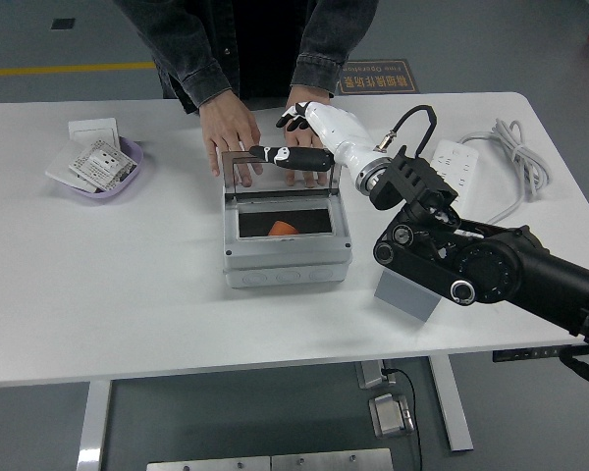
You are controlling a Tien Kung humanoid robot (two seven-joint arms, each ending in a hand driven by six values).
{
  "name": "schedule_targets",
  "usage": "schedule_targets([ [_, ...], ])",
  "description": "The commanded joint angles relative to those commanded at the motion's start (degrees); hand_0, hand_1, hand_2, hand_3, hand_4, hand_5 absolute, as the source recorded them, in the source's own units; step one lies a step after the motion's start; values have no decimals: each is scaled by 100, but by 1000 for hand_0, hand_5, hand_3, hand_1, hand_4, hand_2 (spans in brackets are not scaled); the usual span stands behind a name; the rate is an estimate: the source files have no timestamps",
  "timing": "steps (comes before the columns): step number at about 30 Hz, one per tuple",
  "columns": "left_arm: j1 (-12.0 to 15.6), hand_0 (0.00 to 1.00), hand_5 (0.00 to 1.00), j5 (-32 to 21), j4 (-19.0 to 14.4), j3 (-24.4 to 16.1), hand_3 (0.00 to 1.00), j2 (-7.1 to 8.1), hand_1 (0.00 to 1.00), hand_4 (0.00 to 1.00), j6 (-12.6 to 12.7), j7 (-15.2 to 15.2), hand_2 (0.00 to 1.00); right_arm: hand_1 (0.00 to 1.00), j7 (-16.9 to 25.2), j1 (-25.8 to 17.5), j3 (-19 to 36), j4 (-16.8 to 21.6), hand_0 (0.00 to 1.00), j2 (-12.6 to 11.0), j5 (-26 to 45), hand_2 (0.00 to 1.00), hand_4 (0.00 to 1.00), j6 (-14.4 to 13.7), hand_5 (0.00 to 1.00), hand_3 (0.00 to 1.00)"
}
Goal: Pick up the cylinder from the cube,place it in the box,flap close box
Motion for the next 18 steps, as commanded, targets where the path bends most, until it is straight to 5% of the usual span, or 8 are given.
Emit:
schedule_targets([
  [18, 5, 591, 302, 30, 0, 17, 576, -19, 618, 478, -7, 2, 557, 702, -7, -251, -184, 313, 757, -187, -267, 688, 998, -58, 835, 644],
])
